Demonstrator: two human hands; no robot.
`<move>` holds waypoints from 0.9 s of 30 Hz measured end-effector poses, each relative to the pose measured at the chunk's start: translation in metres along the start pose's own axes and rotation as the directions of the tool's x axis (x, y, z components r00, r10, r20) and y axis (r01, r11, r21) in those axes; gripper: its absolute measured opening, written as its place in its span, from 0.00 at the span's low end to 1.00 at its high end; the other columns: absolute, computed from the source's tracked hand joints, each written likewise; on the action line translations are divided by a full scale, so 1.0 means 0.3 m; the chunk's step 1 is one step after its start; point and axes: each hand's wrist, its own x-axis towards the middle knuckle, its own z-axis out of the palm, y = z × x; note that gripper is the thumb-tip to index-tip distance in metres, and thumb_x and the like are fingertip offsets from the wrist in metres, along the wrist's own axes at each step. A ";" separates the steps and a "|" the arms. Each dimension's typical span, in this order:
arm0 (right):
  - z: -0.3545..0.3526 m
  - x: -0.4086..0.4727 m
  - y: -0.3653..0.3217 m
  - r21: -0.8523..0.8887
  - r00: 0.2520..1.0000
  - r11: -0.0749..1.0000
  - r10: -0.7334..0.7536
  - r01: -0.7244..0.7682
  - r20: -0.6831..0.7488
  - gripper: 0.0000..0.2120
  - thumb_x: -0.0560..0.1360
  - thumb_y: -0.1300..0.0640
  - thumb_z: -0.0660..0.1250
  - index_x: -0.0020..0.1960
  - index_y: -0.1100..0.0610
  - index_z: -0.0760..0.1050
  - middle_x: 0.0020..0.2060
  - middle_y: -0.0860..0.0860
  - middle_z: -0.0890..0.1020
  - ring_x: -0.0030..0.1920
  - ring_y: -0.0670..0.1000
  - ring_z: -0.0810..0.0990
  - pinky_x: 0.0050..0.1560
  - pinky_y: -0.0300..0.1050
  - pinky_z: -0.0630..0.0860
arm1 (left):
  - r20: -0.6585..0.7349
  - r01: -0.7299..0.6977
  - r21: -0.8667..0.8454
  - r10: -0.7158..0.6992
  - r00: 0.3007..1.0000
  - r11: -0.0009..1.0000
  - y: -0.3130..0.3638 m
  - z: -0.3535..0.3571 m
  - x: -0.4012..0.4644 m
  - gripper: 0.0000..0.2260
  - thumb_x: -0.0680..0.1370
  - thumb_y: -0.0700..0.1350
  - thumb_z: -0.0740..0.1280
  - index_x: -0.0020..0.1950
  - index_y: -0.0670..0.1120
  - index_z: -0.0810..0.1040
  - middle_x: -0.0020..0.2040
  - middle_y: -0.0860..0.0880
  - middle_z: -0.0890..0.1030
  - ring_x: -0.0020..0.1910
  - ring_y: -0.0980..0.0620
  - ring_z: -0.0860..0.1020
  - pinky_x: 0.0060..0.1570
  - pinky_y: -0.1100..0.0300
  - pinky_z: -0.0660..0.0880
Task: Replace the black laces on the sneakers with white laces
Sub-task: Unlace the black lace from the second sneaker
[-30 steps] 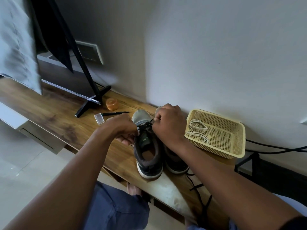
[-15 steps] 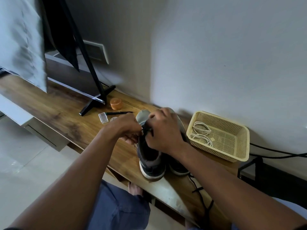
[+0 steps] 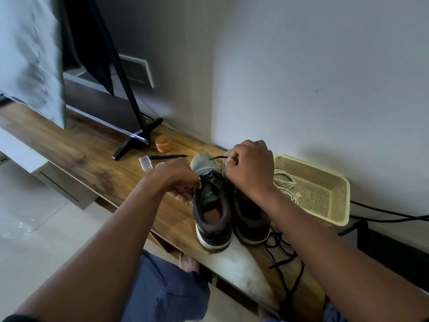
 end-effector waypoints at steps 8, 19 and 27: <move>-0.012 -0.047 -0.006 -0.137 0.976 0.982 -0.101 0.128 0.192 0.14 0.69 0.52 0.66 0.54 0.52 0.78 0.51 0.52 0.78 0.54 0.58 0.74 0.51 0.52 0.72 | -0.104 -0.176 0.178 0.197 0.975 0.968 0.028 0.025 0.005 0.08 0.74 0.39 0.74 0.48 0.51 0.84 0.44 0.45 0.85 0.29 0.52 0.85 0.29 0.61 0.80; -0.002 -0.108 -0.047 -0.271 0.946 0.932 -0.166 0.243 0.277 0.12 0.71 0.44 0.69 0.37 0.49 0.69 0.36 0.52 0.82 0.45 0.58 0.81 0.46 0.51 0.65 | -0.283 -0.228 0.458 0.384 0.879 0.859 0.052 0.096 0.019 0.06 0.72 0.44 0.73 0.38 0.55 0.81 0.43 0.54 0.83 0.44 0.51 0.82 0.36 0.59 0.76; 0.009 -0.085 -0.031 -0.272 0.952 0.951 -0.063 0.148 0.299 0.19 0.68 0.41 0.67 0.32 0.51 0.63 0.29 0.45 0.71 0.35 0.54 0.70 0.46 0.52 0.59 | -0.338 -0.157 0.383 0.296 0.893 0.910 0.030 0.059 0.021 0.04 0.76 0.41 0.70 0.44 0.50 0.80 0.45 0.49 0.84 0.42 0.49 0.83 0.31 0.58 0.75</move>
